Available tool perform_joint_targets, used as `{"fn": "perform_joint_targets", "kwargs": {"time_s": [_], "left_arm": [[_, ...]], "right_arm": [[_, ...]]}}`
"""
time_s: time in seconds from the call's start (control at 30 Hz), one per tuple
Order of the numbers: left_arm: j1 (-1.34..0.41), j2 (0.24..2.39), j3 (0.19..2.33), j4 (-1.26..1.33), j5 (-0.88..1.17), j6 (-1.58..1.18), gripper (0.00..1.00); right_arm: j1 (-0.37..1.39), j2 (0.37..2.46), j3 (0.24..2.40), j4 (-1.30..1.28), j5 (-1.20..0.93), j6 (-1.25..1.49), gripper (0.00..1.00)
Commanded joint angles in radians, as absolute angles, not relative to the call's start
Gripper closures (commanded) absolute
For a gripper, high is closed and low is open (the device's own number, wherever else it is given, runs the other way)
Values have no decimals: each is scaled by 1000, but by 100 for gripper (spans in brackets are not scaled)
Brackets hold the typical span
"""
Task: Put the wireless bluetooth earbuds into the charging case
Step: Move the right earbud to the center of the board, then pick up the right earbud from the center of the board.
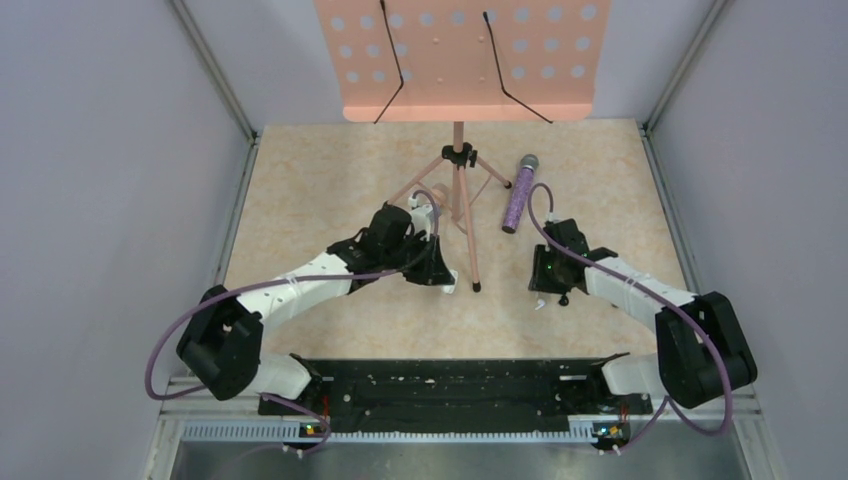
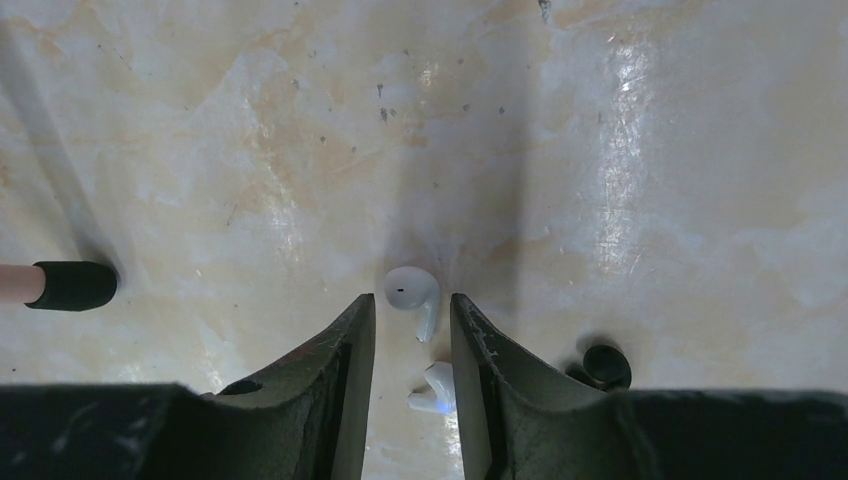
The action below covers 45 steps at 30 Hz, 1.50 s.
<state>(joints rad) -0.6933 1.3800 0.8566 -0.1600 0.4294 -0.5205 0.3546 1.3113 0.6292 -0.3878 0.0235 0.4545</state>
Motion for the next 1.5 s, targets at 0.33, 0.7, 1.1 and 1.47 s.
{"fn": "perform_joint_targets", "kwargs": {"time_s": [0.33,0.7,1.1,1.47], "left_arm": [[-699,1404,922,-140,447,-479,100],[-701,1402,914,-146,452,-474,100],[-706,1407,913,-140,454,-480,100],[-709,1402,908,-140,451,-474,100]], "right_arm": [[373,1375,698,-363,11,433,71],[387,1383,717,-394,33,416,71],[388,1405,720,-384,34,407,75],[412,1429,746,-434,105,409,73]]}}
